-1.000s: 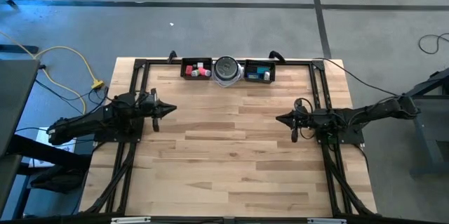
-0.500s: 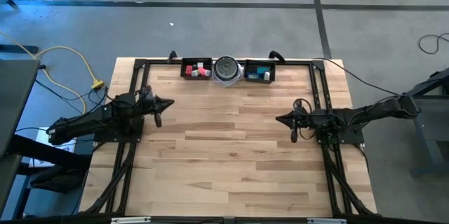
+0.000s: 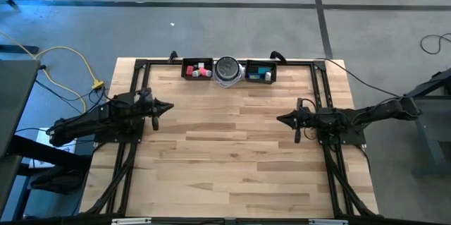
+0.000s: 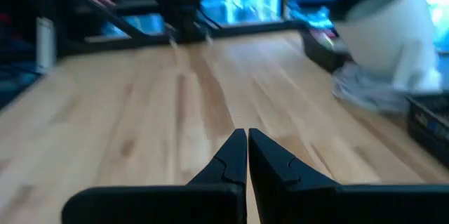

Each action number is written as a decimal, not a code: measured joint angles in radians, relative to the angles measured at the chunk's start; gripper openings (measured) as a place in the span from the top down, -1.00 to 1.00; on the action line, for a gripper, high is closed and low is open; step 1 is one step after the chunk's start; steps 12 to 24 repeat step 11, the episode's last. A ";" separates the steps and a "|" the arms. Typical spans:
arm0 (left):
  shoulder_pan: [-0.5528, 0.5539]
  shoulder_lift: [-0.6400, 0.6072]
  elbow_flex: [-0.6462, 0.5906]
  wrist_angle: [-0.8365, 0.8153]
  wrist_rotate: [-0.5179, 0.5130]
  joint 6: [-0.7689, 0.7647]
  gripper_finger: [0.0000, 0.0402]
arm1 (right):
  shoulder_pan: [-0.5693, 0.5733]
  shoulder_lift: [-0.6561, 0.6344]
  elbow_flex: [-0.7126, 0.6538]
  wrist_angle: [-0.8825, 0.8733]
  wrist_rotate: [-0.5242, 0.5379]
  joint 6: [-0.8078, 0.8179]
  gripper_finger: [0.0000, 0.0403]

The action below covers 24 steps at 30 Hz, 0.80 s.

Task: Pick & Place Office items
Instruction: Return to Home Position

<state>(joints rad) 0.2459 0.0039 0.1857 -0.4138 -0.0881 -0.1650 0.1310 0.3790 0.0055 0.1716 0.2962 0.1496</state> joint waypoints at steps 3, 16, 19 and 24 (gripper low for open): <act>0.000 0.000 0.007 0.015 0.067 0.008 1.00 | 0.000 -0.049 0.000 0.022 -0.063 -0.025 0.99; 0.000 0.000 0.007 0.144 0.169 0.079 1.00 | 0.000 -0.217 0.000 0.025 -0.150 -0.100 0.99; 0.000 0.000 0.007 0.144 0.169 0.079 1.00 | 0.000 -0.217 0.000 0.025 -0.150 -0.100 0.99; 0.000 0.000 0.007 0.144 0.169 0.079 1.00 | 0.000 -0.217 0.000 0.025 -0.150 -0.100 0.99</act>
